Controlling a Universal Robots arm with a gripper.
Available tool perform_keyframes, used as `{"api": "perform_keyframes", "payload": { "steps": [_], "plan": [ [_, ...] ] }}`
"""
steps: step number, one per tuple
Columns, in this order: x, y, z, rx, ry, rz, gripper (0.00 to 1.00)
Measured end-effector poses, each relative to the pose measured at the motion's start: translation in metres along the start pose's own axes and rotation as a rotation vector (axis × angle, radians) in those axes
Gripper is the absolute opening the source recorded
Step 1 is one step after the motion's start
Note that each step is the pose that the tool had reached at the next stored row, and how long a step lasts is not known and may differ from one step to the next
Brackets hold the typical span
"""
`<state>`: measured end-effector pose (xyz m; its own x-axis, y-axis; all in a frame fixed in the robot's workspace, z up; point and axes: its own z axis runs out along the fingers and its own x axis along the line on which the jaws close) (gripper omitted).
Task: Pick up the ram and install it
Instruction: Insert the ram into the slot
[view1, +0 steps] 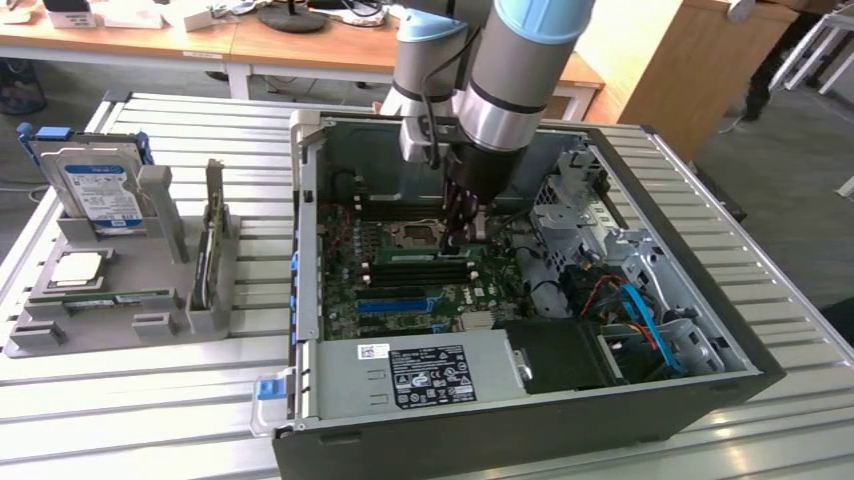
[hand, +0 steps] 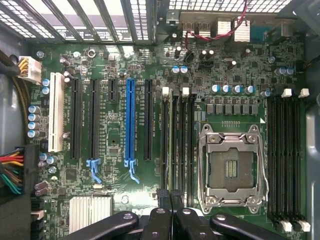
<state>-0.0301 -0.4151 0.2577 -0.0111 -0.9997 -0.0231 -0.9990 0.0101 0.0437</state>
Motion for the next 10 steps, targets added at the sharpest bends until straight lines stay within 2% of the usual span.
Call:
{"api": "perform_keyframes", "payload": {
  "steps": [10],
  "plan": [
    [0.0002, -0.0004, 0.0089, 0.0, 0.0, 0.0, 0.12]
  ]
}}
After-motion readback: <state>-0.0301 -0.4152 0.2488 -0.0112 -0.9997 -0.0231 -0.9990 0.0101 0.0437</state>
